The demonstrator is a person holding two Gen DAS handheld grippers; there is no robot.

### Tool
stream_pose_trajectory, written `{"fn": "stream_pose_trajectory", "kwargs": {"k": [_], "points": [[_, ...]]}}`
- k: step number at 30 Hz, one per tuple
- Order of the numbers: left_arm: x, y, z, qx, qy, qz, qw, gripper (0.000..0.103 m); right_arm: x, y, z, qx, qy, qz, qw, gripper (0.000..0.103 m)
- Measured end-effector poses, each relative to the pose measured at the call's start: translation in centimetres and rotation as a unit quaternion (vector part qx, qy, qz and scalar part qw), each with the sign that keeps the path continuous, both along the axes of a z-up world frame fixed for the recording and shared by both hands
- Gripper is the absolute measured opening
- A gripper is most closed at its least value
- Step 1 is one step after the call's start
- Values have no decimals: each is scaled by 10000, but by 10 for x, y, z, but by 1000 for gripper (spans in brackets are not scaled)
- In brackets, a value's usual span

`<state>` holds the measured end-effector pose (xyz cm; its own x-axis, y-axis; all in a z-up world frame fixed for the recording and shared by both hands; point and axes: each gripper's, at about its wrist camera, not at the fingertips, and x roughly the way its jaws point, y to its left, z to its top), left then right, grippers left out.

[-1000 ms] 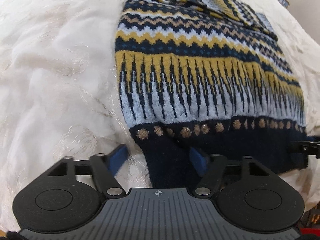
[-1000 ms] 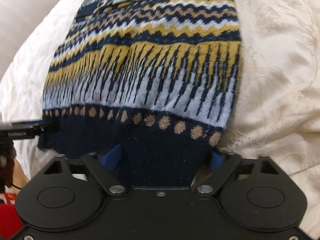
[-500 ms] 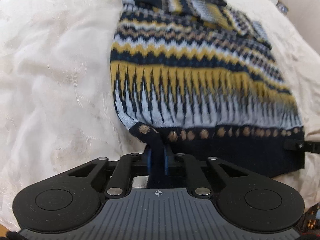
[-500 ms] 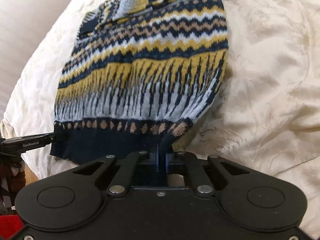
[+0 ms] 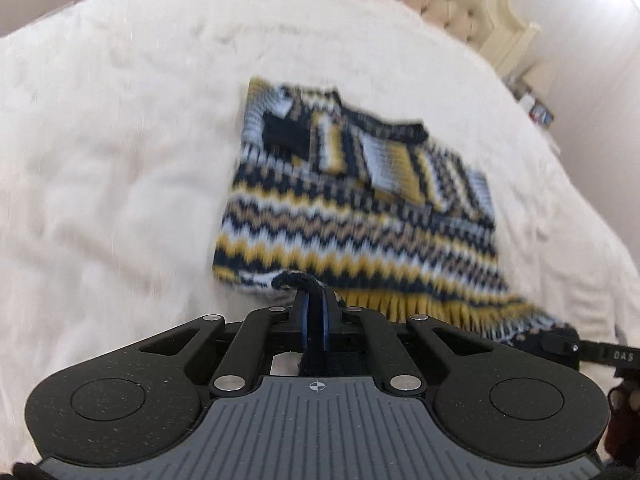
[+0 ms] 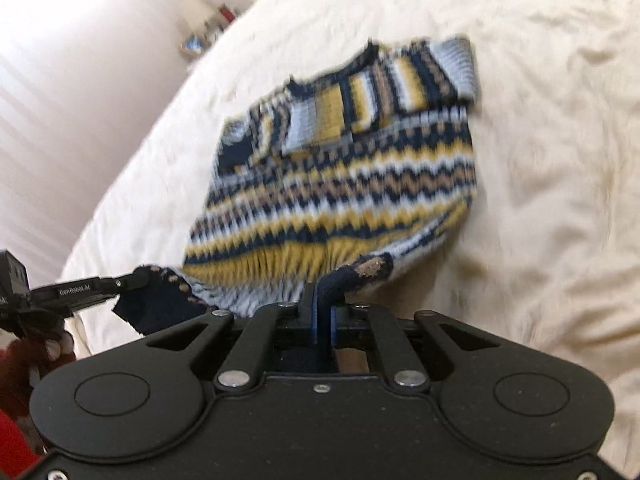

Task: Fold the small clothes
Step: 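Grasp the ribbed hem with both grippers and lift it toward the collar, then lay the hem over the collar with both grippers and open them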

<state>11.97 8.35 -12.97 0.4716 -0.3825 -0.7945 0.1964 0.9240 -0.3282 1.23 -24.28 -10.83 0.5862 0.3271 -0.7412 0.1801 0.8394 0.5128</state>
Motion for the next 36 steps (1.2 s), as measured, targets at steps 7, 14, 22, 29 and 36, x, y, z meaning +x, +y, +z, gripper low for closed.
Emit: {"fn": "stream_pose_trajectory", "kwargs": {"k": [7,14,22,29,36], "points": [[39,-7,33,-281,-609,330,9972,6,42,-20,28,-99,-584,-161,9981,11],[92,-21,51,-424,-1080,401,9924,6,97,-37,42,-309,-976,-212,9945,11],[159,-42,52,-402,-1468,420,9875,5,166,-54,33,-515,-974,-397,9931,11],[212,-57,28,-186,-1248,305,9915,6,222,-72,-5,-551,-527,-577,9954,11],[215,-76,-23,768,-909,-665,9907,27,242,-89,-33,-605,-162,-748,9952,12]]}}
